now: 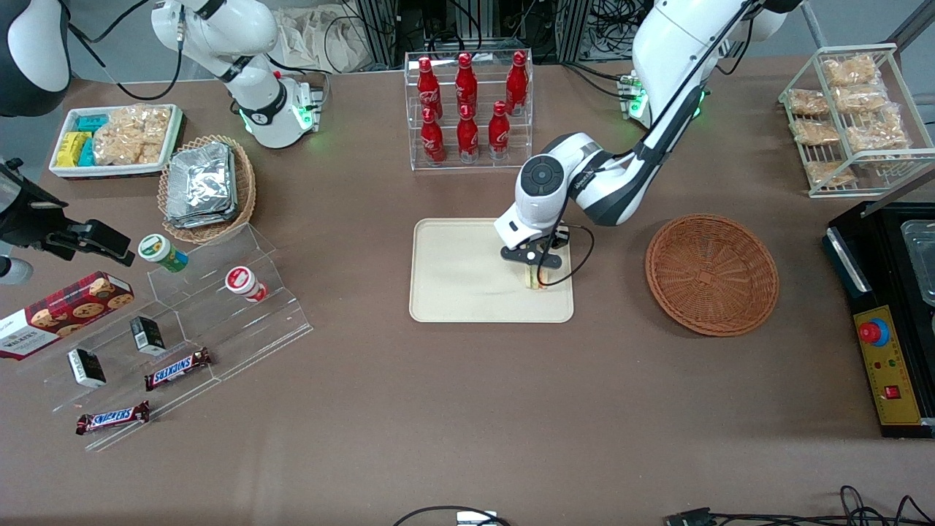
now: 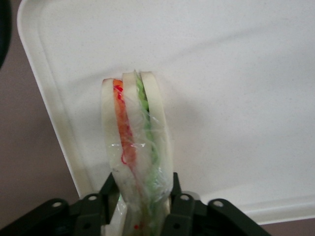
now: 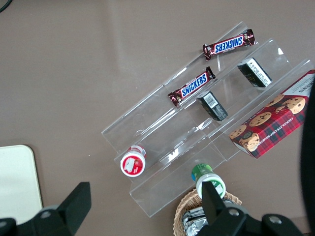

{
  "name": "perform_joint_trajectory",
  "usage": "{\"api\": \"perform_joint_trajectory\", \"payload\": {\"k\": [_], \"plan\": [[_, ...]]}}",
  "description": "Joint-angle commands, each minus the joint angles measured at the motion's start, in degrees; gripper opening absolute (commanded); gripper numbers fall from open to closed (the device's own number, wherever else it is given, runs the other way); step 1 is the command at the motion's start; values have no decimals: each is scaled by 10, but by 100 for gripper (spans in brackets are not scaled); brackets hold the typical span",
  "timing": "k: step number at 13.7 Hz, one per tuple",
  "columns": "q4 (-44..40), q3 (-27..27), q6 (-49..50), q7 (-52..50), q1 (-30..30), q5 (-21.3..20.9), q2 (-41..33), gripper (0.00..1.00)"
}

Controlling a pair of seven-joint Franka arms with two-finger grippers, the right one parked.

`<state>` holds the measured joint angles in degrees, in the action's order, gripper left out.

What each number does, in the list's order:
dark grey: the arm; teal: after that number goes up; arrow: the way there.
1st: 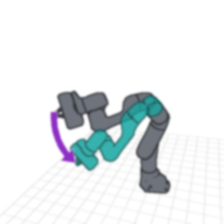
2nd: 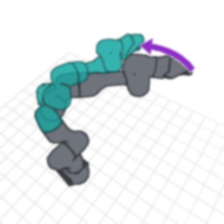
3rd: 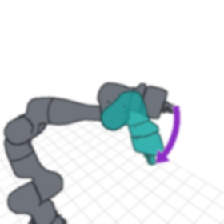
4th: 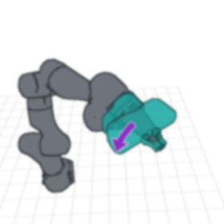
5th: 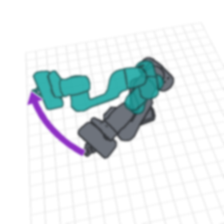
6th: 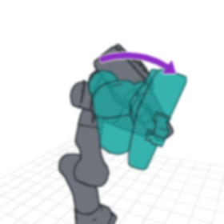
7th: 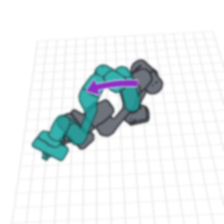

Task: Place sandwich from basket to tray
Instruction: 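Lower the sandwich onto the tray and open the left gripper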

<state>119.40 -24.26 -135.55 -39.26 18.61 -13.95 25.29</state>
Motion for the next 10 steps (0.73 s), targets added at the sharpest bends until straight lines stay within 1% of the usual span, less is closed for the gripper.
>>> {"api": "perform_joint_trajectory", "payload": {"k": [1,3,4,7,10], "plan": [[-24,3,7,-24,-1,-11,-2,100],[-37,5,33,-24,-5,-3,-28,100],[-50,5,62,-26,-17,0,-38,100],[-128,5,160,-36,-50,27,-52,100],[-195,8,239,-40,-72,26,-53,100]]}}
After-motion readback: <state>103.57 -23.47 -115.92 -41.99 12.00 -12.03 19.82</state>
